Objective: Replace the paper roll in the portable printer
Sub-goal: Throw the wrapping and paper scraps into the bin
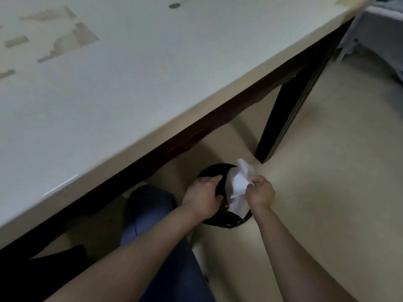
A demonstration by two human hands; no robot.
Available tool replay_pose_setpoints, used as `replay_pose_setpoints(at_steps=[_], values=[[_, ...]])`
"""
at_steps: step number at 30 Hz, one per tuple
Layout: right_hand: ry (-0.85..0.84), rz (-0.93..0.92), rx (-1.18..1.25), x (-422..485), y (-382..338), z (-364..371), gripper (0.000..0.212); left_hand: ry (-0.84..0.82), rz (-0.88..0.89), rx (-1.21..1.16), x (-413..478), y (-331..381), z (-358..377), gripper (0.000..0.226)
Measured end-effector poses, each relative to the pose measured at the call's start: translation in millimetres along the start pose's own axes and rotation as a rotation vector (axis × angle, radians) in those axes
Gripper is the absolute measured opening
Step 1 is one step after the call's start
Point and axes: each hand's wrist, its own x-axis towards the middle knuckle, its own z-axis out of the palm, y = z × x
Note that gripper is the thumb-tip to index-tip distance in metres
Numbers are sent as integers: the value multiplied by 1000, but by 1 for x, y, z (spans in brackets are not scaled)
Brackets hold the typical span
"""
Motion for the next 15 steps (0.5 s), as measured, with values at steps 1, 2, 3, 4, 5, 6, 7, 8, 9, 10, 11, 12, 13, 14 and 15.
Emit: replay_pose_setpoints(at_steps=[1,2,3,4,5,6,7,8,9,10,11,12,13,14,15], values=[[-4,25,-44,6,8,11,36,-16,-21,13,4,-8,3,59],[-14,41,-76,11,16,23,35,-27,-35,16,8,-16,6,58],[-29,47,-121,17,24,33,31,-37,-45,16,10,-24,9,56],[-64,46,-185,24,33,45,27,-48,-54,14,12,-31,12,55],[-123,54,-275,32,42,56,23,-56,-59,16,13,-38,13,53],[-201,72,-359,39,51,68,22,-57,-63,23,13,-44,15,52],[-307,112,-422,43,58,78,25,-57,-65,36,13,-50,16,50],[-415,166,-476,48,67,87,27,-58,-68,46,12,-55,16,47],[-493,206,-531,51,75,94,29,-60,-74,54,12,-59,16,43],[-527,214,-577,52,79,98,32,-53,-79,55,11,-62,15,39],[-524,210,-600,51,81,100,34,-49,-85,53,11,-65,14,35],[-494,184,-595,48,81,100,32,-46,-85,52,11,-67,14,32],[-451,169,-571,44,78,98,28,-49,-89,53,11,-69,12,31],[-402,160,-529,41,76,96,28,-54,-97,52,12,-70,11,32],[-354,164,-463,37,75,92,33,-61,-99,45,11,-71,9,35]])
